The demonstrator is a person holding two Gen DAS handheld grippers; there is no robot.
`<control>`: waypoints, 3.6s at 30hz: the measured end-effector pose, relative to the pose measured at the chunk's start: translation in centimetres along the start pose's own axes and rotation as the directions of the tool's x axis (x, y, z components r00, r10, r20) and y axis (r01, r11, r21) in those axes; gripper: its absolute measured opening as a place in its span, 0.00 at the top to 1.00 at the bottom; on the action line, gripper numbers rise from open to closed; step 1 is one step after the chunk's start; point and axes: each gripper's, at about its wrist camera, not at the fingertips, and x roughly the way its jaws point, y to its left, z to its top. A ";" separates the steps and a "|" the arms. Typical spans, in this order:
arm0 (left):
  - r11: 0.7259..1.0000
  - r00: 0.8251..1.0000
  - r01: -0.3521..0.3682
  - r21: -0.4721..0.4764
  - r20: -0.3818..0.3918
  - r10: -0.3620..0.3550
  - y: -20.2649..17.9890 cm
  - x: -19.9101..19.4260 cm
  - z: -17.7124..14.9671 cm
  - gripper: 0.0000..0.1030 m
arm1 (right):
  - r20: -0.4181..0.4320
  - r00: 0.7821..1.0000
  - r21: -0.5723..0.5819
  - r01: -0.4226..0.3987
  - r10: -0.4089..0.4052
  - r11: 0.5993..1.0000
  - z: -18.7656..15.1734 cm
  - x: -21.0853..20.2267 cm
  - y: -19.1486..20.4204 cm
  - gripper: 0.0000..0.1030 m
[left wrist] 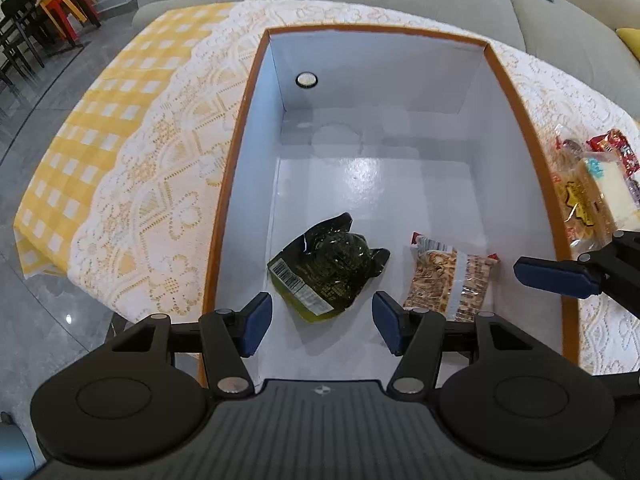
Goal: Organize snacks
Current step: 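Drop seaweed pack into box with left tool while right tool drops peanut bag in, then lift both tools out of the box and move them back toward the snacks, then grasp bread loaf with right tool while left tool grasps green raisin pack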
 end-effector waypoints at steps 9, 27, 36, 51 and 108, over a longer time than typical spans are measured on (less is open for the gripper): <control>0.999 0.992 0.032 0.009 0.124 -0.033 -1.4 -4.0 -1.1 0.34 | 0.102 0.994 0.038 0.030 -0.034 0.999 -1.7 -3.7 -0.4 0.46; 0.952 0.940 0.199 0.230 0.231 -0.253 -10.5 -6.8 -4.2 0.34 | 0.266 0.919 0.280 0.214 -0.290 0.936 -12.1 -9.3 -6.3 0.39; 0.926 0.956 0.171 0.336 0.173 -0.239 -15.0 -5.4 -5.0 0.34 | 0.214 0.894 0.387 0.293 -0.394 0.874 -16.5 -8.5 -10.5 0.35; 0.905 0.980 0.072 0.419 0.137 -0.141 -18.7 -2.1 -1.3 0.34 | 0.266 0.830 -0.111 0.532 -0.491 0.839 -15.2 -3.5 -10.9 0.29; 0.840 0.935 0.330 0.432 -0.027 -0.354 -22.9 -0.5 -1.4 0.34 | 0.235 0.941 0.644 0.037 -0.244 0.764 -18.2 -13.6 -24.3 0.79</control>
